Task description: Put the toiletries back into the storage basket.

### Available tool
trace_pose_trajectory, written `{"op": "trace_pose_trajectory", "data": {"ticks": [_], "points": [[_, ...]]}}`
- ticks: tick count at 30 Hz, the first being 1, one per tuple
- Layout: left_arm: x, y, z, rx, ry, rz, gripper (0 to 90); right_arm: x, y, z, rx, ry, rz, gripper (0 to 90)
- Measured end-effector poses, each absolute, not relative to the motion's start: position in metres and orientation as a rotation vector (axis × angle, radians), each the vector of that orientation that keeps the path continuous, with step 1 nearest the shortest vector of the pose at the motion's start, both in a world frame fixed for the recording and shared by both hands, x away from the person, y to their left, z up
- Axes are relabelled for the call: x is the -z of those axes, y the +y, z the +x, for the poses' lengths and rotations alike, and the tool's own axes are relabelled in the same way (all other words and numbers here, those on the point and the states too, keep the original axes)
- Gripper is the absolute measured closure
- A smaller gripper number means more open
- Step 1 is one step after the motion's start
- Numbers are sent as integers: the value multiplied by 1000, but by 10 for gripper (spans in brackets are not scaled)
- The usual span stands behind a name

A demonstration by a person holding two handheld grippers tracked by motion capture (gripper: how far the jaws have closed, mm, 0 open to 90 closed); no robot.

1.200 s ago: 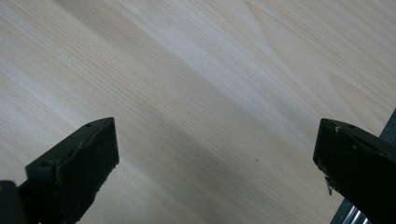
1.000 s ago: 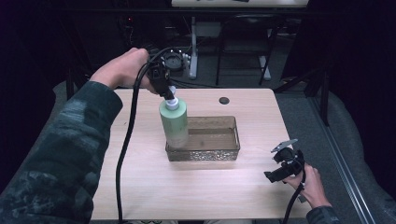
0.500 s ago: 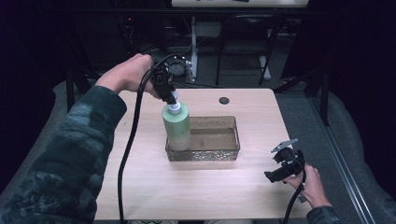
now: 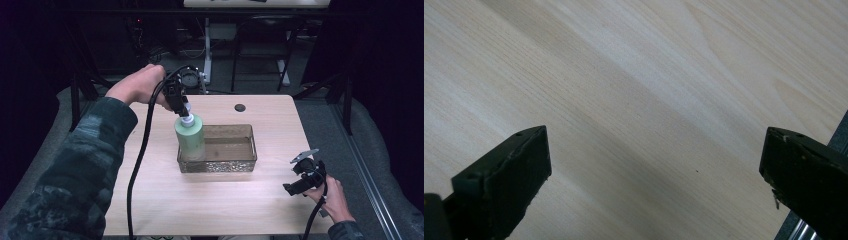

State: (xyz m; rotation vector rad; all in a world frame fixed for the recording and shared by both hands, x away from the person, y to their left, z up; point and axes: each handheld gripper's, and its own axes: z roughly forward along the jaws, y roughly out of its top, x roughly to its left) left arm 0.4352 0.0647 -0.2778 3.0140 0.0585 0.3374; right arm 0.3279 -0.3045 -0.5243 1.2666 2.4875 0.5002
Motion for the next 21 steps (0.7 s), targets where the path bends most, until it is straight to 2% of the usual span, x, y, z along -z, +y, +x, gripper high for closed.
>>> {"op": "trace_pose_trajectory", "data": {"ticks": [21], "points": [[301,65,441,-309,67,3031,631,525,-305,329,-489,2494,1256,0]]}}
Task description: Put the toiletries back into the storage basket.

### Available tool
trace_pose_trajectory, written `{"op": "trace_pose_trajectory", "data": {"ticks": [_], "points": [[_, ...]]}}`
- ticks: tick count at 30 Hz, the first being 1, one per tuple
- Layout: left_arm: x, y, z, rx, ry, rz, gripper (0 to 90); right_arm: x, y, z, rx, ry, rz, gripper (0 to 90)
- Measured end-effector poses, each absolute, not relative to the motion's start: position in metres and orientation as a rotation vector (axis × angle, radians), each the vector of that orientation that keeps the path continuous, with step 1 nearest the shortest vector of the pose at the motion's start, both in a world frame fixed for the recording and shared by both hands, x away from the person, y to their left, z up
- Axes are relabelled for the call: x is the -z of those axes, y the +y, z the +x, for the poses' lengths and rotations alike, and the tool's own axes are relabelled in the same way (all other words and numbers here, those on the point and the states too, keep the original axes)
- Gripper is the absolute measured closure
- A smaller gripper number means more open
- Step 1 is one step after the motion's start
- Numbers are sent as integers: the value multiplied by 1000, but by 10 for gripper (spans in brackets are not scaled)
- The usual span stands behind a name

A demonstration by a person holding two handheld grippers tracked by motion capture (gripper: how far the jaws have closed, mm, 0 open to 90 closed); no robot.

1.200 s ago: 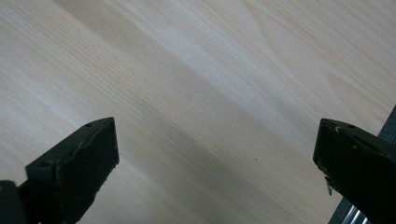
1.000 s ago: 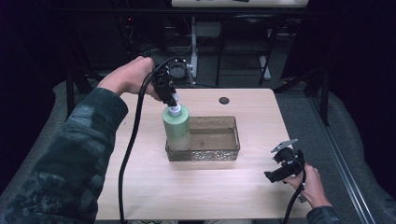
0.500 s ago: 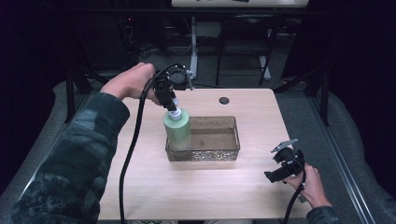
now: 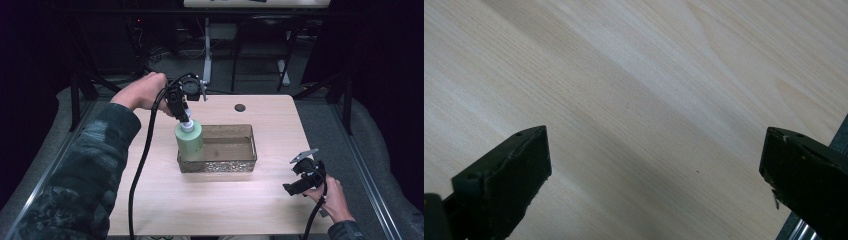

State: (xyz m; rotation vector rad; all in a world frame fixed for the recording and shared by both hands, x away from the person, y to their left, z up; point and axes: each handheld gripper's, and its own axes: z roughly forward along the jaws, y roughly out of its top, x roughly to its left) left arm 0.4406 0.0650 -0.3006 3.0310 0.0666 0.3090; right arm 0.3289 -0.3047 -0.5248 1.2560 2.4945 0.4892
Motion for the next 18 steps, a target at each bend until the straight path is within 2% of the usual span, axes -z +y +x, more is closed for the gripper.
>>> {"op": "trace_pose_trajectory", "data": {"ticks": [18], "points": [[308,60,443,-293,69,3053,631,525,-305,329,-493,2492,1262,0]]}}
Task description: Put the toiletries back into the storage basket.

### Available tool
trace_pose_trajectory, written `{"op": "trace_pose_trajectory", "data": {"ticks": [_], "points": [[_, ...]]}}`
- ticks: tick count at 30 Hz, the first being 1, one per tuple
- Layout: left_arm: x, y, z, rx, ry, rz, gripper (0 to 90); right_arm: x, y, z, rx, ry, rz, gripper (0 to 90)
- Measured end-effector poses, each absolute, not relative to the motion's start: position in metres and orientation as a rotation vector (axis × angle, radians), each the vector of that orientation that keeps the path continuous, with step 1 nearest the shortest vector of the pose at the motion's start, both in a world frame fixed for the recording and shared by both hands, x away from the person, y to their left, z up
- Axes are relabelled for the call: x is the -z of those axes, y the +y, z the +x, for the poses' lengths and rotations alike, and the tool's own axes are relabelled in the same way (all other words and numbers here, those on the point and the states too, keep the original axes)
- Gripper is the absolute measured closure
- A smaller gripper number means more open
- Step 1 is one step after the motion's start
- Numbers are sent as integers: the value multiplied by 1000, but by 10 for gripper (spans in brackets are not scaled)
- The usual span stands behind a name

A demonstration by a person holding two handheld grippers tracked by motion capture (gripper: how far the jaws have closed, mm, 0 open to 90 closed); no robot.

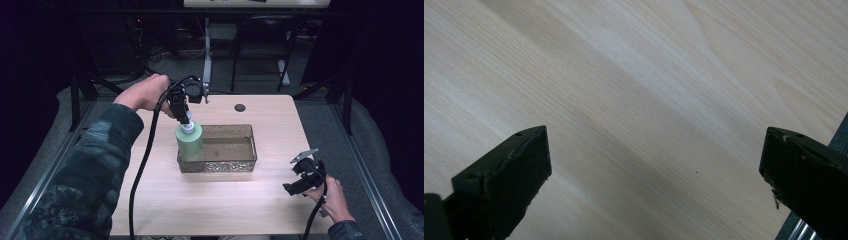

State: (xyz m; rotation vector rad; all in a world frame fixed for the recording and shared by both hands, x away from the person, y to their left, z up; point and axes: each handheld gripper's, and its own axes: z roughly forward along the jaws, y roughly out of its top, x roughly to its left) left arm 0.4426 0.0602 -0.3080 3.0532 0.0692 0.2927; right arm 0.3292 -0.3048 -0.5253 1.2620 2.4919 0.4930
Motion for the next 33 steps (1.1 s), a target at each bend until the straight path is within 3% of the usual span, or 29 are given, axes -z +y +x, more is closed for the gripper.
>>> {"op": "trace_pose_trajectory", "data": {"ticks": [26,29,33], "points": [[314,65,447,-296,145,3004,609,525,-306,328,-480,2488,1255,0],[313,66,448,-299,160,3002,566,525,-305,328,-487,2489,1261,0],[313,68,449,-285,203,2985,415,525,-306,328,-488,2488,1262,0]]}}
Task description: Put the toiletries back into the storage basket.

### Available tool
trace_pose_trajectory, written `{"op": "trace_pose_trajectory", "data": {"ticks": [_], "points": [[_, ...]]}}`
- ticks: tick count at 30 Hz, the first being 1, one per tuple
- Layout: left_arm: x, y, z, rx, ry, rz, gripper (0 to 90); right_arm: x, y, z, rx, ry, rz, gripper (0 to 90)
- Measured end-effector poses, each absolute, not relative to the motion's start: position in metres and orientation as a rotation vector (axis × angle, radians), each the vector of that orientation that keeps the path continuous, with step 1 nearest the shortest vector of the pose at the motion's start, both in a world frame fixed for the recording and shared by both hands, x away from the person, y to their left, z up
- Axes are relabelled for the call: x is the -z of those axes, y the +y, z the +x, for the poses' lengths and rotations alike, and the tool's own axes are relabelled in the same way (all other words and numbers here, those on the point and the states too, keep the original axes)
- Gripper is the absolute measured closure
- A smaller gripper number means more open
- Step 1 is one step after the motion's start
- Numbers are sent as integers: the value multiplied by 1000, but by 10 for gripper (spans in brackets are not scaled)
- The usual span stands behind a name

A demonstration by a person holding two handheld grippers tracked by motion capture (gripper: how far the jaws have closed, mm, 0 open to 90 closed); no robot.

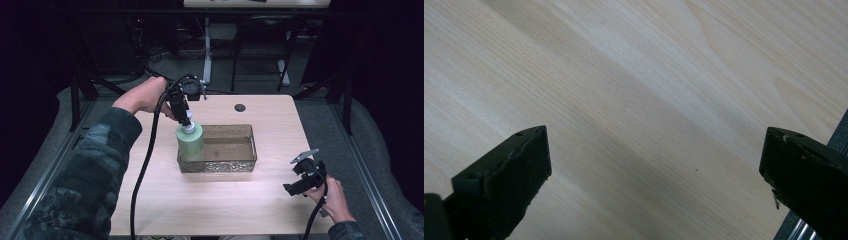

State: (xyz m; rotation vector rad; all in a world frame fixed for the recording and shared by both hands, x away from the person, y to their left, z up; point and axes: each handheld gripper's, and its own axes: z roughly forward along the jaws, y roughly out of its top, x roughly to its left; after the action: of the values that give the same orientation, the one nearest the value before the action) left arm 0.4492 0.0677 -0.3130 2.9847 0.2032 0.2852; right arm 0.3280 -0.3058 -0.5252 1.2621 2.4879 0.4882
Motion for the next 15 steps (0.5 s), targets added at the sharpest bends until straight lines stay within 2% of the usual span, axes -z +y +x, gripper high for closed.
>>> {"op": "trace_pose_trajectory", "data": {"ticks": [6,10,15], "points": [[310,73,449,-303,225,2951,214,526,-306,328,-484,2489,1257,0],[306,77,447,-318,233,2934,151,526,-306,328,-485,2489,1257,0],[302,83,444,-342,249,2899,116,526,-306,328,-485,2489,1257,0]]}}
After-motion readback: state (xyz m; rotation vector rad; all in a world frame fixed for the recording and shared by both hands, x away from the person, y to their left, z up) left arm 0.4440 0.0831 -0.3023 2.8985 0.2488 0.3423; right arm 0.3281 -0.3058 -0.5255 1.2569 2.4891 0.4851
